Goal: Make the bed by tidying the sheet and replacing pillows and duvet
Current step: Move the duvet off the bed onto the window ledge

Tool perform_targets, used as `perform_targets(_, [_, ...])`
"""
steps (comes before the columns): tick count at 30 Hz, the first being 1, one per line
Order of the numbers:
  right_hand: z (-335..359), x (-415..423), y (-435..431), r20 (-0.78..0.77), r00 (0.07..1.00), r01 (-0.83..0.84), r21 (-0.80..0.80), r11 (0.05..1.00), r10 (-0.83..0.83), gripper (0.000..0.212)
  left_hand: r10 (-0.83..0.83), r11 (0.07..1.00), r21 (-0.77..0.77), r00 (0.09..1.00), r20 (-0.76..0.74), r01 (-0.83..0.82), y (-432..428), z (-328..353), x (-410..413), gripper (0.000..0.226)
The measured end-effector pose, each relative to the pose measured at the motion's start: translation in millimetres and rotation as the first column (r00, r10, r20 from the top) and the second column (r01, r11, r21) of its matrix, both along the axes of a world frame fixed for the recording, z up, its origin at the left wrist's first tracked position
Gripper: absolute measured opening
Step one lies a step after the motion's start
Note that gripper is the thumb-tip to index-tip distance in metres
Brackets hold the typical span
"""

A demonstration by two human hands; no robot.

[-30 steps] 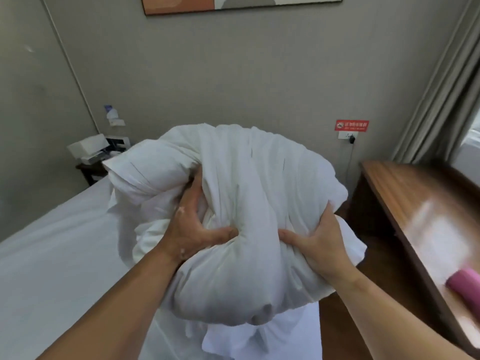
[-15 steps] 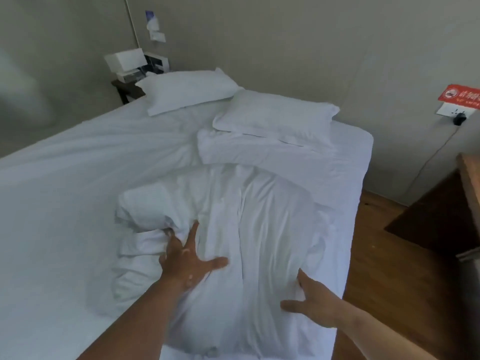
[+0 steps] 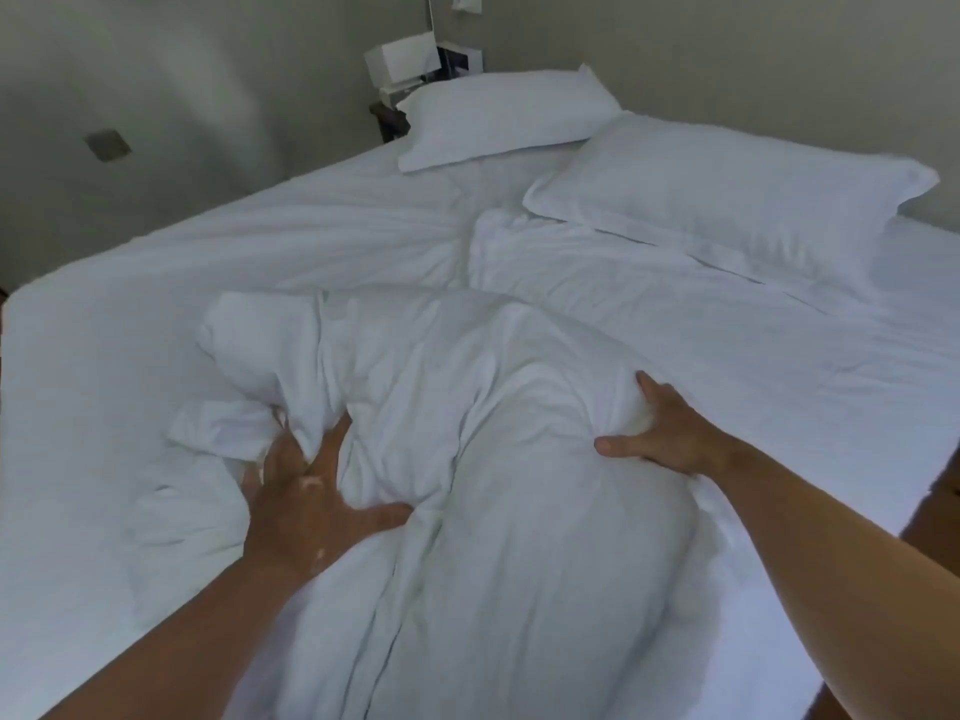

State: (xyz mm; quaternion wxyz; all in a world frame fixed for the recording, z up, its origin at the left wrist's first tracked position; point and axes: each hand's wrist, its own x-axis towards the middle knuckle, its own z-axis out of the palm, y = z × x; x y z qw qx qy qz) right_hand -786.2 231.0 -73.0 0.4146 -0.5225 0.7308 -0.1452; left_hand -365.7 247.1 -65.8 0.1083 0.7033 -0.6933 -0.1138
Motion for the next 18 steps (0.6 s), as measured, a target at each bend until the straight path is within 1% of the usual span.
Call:
perform_targets(2, [0.5, -6.5, 7.3, -0.020, 1.000, -0.023, 0.043, 0.999, 0.024, 0.160, 0.097, 0.995, 0.011, 0.995, -0.002, -0.097, 16.4, 13.6, 8.5, 0.132])
perform_targets(4, [7.1, -11.7, 8.1, -0.046, 0.995, -0.084, 0.108, 0.991, 0.089, 0.146, 0.278, 0.957, 0.097, 0.960, -0.021, -0.275, 38.8, 27.1, 18.9, 0.135])
perform_targets(5, [11.2, -14.5, 7.3, -0.062, 0.991, -0.112, 0.128, 0.985, 0.120, 0.138, 0.379, 0.918, 0.148, 0.924, -0.050, -0.368, 51.2, 32.2, 23.7, 0.136])
perform_targets(7, [21.4, -23.9, -0.3, -0.142, 0.982, -0.105, 0.137, 0.985, 0.124, 0.125, 0.551, 0.824, 0.250, 0.823, -0.140, -0.509, 73.2, 37.6, 31.1, 0.137])
perform_targets(9, [25.2, -32.4, -15.2, -0.247, 0.966, -0.044, 0.116, 0.992, 0.071, 0.121, 0.669, 0.733, 0.350, 0.710, -0.219, -0.583, 92.3, 32.7, 37.0, 0.139])
perform_targets(10, [20.2, -34.8, -23.8, -0.309, 0.951, 0.019, 0.097, 0.995, 0.012, 0.122, 0.696, 0.710, 0.388, 0.669, -0.260, -0.588, 98.5, 25.9, 40.8, 0.142])
perform_targets(12, [-32.2, -62.6, -50.9, -0.333, 0.942, 0.068, 0.091, 0.994, -0.034, 0.127, 0.700, 0.709, 0.436, 0.631, -0.335, -0.555, 100.5, 9.0, 42.8, 0.147])
perform_targets(13, [-49.6, -66.7, -58.0, -0.282, 0.959, 0.075, 0.126, 0.989, -0.036, 0.129, 0.695, 0.714, 0.451, 0.622, -0.361, -0.535, 96.2, -2.1, 42.3, 0.146])
perform_targets(14, [-72.9, -73.1, -60.3, -0.184, 0.982, 0.086, 0.182, 0.979, -0.052, 0.127, 0.685, 0.723, 0.455, 0.622, -0.378, -0.519, 90.3, -7.9, 40.2, 0.145])
perform_targets(15, [-91.5, -76.7, -63.4, -0.064, 0.993, 0.113, 0.194, 0.975, -0.102, 0.118, 0.685, 0.724, 0.468, 0.608, -0.402, -0.507, 85.1, -26.2, 40.9, 0.147])
perform_targets(16, [-116.4, -86.3, -67.6, -0.028, 0.992, 0.124, 0.181, 0.976, -0.121, 0.112, 0.683, 0.724, 0.485, 0.607, -0.406, -0.491, 80.1, -48.1, 45.1, 0.148])
perform_targets(17, [-130.3, -93.4, -68.7, 0.051, 0.987, 0.140, 0.198, 0.970, -0.152, 0.115, 0.677, 0.729, 0.491, 0.603, -0.421, -0.477, 75.2, -67.7, 48.0, 0.143])
perform_targets(18, [-147.4, -95.1, -66.6, 0.086, 0.976, 0.176, 0.226, 0.958, -0.200, 0.123, 0.662, 0.740, 0.488, 0.629, -0.408, -0.462, 71.8, -88.7, 54.5, 0.135])
